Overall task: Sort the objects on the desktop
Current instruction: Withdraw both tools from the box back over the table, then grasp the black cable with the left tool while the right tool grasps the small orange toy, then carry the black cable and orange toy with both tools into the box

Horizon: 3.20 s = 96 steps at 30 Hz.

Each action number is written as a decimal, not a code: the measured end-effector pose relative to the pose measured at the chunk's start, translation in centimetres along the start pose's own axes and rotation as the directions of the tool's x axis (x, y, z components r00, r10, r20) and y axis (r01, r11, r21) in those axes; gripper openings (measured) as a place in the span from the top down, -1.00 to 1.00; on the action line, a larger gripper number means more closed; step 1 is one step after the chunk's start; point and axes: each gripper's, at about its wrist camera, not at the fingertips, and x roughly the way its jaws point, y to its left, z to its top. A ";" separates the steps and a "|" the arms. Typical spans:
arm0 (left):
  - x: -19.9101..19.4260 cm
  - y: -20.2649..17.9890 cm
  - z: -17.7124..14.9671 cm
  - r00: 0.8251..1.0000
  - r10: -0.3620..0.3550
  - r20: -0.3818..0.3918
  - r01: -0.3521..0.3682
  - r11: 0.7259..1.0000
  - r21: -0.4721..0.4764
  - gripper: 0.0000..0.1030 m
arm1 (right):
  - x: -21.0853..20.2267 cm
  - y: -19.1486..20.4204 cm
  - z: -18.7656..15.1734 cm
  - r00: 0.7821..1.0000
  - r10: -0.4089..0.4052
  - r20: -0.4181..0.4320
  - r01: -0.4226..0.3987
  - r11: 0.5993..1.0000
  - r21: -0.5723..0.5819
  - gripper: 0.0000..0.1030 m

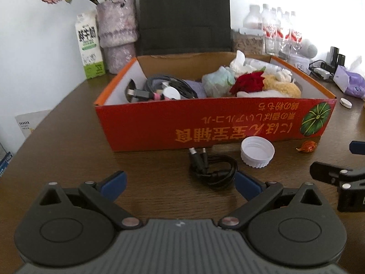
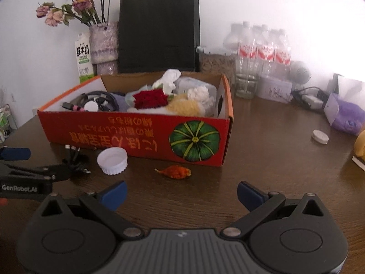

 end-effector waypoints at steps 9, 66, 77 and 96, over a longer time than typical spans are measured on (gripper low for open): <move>2.3 -0.6 0.8 1.000 -0.012 -0.024 0.012 1.000 0.003 -0.96 | 2.2 -0.7 1.0 1.000 0.006 -0.028 -0.006 1.000 0.008 -0.80; 0.6 -0.2 0.5 0.991 -0.124 0.053 0.124 0.992 0.019 0.04 | 1.3 1.3 0.9 0.993 0.112 0.046 -0.109 0.993 -0.046 0.73; -2.5 -0.4 -0.3 0.987 -0.113 0.112 0.112 0.994 0.013 0.04 | -1.6 2.3 0.1 0.986 0.123 0.112 -0.120 0.992 -0.028 0.73; -6.7 0.9 5.6 0.953 -0.096 0.289 0.108 0.994 -0.026 0.04 | -5.2 4.3 6.0 0.950 0.151 0.272 -0.134 0.988 -0.077 0.73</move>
